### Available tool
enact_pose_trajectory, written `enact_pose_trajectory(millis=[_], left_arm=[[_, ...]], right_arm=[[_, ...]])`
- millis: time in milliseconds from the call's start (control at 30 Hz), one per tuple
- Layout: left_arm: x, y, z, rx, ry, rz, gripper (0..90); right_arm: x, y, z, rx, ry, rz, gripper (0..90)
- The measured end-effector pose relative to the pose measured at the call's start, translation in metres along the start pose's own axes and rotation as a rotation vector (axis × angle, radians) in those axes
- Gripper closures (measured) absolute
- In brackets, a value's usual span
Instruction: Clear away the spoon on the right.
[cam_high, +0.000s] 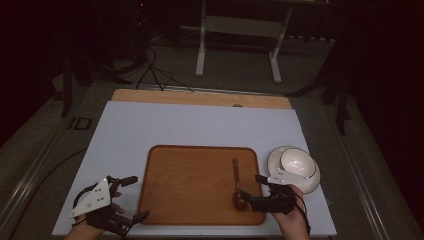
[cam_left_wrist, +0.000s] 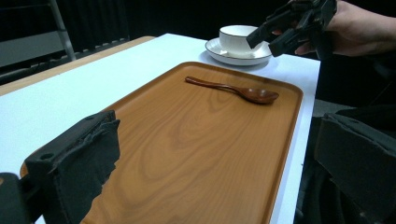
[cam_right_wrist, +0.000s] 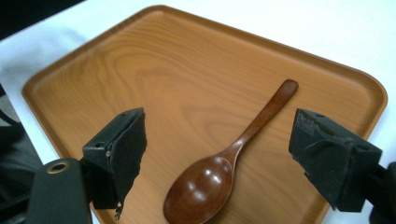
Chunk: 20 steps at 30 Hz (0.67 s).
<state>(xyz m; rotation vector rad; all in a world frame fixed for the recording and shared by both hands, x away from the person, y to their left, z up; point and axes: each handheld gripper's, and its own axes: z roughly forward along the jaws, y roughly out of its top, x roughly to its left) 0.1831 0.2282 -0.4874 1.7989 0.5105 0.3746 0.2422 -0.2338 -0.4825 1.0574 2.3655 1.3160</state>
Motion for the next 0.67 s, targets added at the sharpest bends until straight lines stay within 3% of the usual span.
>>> enact_pose_trajectory(millis=[200,333,667], left_arm=[[0.0,0.0,0.0,0.003,-0.003,0.002,1.1],[0.0,-0.001,0.0,0.008,-0.006,0.003,1.1],[0.001,-0.001,0.0,0.01,-0.005,0.005,1.1]], right_arm=[[-0.003,-0.007,0.007,0.043,0.008,-0.034,18.9],[-0.004,-0.01,0.011,0.064,0.009,-0.031,18.8],[-0.005,-0.01,0.012,0.064,0.004,-0.039,18.7]])
